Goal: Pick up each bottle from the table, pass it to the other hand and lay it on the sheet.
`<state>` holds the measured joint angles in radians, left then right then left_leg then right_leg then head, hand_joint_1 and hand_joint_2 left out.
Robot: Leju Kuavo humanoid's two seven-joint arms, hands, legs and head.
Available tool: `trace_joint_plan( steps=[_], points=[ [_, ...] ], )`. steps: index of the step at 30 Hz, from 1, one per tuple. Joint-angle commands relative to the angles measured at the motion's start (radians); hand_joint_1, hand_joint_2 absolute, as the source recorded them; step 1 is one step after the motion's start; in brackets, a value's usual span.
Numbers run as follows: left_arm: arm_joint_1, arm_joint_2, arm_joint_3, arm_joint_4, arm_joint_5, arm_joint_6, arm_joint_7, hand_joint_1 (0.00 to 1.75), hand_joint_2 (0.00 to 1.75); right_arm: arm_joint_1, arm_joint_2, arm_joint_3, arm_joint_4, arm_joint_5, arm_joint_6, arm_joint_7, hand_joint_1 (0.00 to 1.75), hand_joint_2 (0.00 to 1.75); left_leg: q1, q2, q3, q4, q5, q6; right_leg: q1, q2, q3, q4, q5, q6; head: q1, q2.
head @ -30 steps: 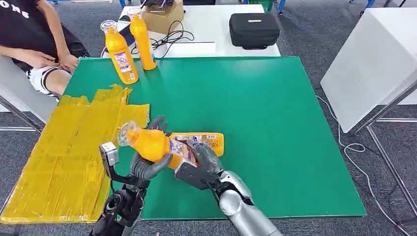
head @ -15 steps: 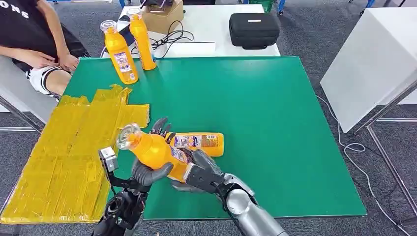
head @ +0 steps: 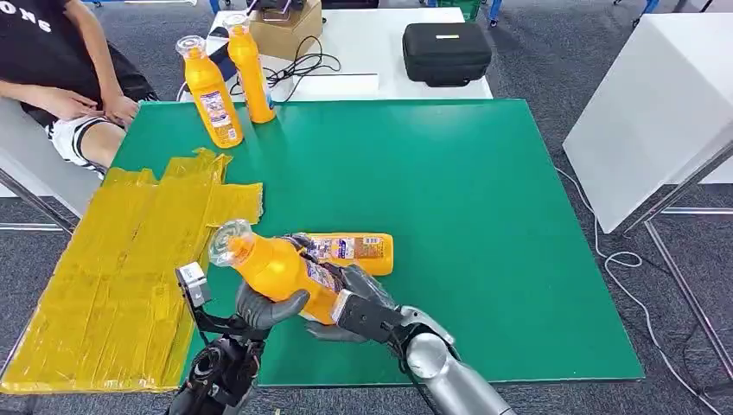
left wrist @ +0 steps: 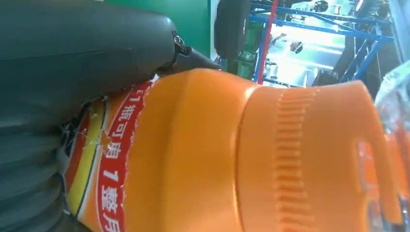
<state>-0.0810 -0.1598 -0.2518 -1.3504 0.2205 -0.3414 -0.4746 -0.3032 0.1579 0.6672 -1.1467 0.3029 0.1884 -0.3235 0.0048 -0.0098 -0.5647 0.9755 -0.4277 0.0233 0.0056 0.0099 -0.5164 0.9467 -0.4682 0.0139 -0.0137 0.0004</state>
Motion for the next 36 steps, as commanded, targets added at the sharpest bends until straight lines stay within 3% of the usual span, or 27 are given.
trace_joint_plan(
  steps=[1,8,10,11,17,22,26,28,31,33,34,36],
  points=[
    [-0.027,-0.002,0.067,0.024,-0.022,0.044,-0.003,1.75,1.75,0.058,-0.035,0.06,-0.103,-0.008,-0.009,-0.059,1.75,1.75,0.0,0.0,0.003,-0.001,-0.001,-0.001,0.0,-0.002,0.004,-0.001,-0.001,0.001,0.0,0.0],
    [0.034,0.014,0.068,-0.084,-0.111,0.106,-0.041,1.75,1.75,0.134,-0.055,0.024,-0.197,0.016,-0.028,-0.079,1.75,1.75,0.001,0.001,0.005,0.0,-0.003,-0.001,0.001,-0.001,0.005,-0.001,-0.002,0.001,0.0,0.0],
    [0.062,0.02,0.076,-0.133,-0.15,0.143,-0.059,1.75,1.75,0.159,-0.065,0.01,-0.234,0.034,-0.06,-0.105,0.09,1.75,0.0,0.0,0.004,0.0,-0.002,-0.001,0.0,-0.001,0.004,-0.001,-0.002,0.001,0.0,0.0],
    [0.069,0.022,0.081,-0.148,-0.165,0.158,-0.061,1.75,1.75,0.165,-0.07,0.008,-0.246,0.035,-0.063,-0.111,0.0,1.75,0.001,0.001,0.006,0.0,-0.003,-0.001,0.001,-0.001,0.007,-0.001,-0.003,0.001,0.0,0.0],
    [0.076,0.025,0.082,-0.162,-0.163,0.156,-0.061,1.75,1.75,0.169,-0.075,0.008,-0.257,0.036,-0.064,-0.108,0.0,1.75,0.0,0.0,0.002,-0.001,-0.001,-0.001,0.0,0.0,0.002,-0.001,0.0,0.001,0.0,0.0],
    [0.159,0.041,0.138,-0.321,-0.349,0.317,-0.086,1.75,1.75,0.253,-0.112,-0.055,-0.361,0.037,-0.136,-0.159,0.0,1.75,0.0,0.0,0.002,0.0,-0.001,0.0,0.0,0.0,0.002,-0.001,-0.001,0.001,0.0,0.0],
    [0.172,0.045,0.146,-0.339,-0.345,0.317,-0.086,1.75,1.75,0.262,-0.122,-0.06,-0.367,0.036,-0.139,-0.165,0.0,1.75,0.0,0.002,0.004,-0.001,-0.002,0.0,0.0,0.001,0.003,-0.001,-0.001,0.001,0.0,0.0],
    [0.186,0.053,0.149,-0.365,-0.479,0.428,-0.096,1.75,1.75,0.29,-0.13,-0.079,-0.385,0.033,-0.158,-0.178,0.0,1.75,0.0,0.001,0.004,-0.001,-0.002,-0.001,0.0,0.0,0.004,-0.001,-0.002,0.001,0.0,0.0],
    [0.164,0.057,0.193,-0.39,-0.983,0.861,0.043,1.75,1.75,0.343,-0.153,-0.1,-0.438,0.037,-0.179,-0.191,0.0,1.75,0.001,-0.001,0.003,0.0,-0.002,-0.001,0.0,-0.002,0.004,-0.002,-0.002,0.001,0.0,0.0],
    [0.129,0.08,0.207,-0.375,-1.141,0.95,0.101,1.75,1.75,0.351,-0.155,-0.102,-0.437,0.038,-0.182,-0.192,0.0,1.75,0.001,-0.002,0.002,0.0,-0.001,-0.001,0.0,-0.003,0.003,-0.001,-0.002,0.001,0.0,0.0],
    [0.107,0.082,0.24,-0.357,-1.355,1.04,0.167,1.75,1.75,0.349,-0.158,-0.099,-0.433,0.037,-0.186,-0.192,0.0,1.75,0.001,-0.002,0.001,-0.001,-0.001,-0.001,0.0,-0.002,0.002,-0.001,-0.001,0.0,0.0,0.0],
    [0.055,0.096,0.267,-0.34,-1.602,1.04,0.262,1.75,1.75,0.352,-0.161,-0.099,-0.433,0.03,-0.197,-0.192,0.0,1.75,0.001,-0.001,0.001,-0.001,-0.001,-0.001,0.001,-0.001,0.001,-0.001,-0.001,0.0,0.0,0.0]
  ],
)
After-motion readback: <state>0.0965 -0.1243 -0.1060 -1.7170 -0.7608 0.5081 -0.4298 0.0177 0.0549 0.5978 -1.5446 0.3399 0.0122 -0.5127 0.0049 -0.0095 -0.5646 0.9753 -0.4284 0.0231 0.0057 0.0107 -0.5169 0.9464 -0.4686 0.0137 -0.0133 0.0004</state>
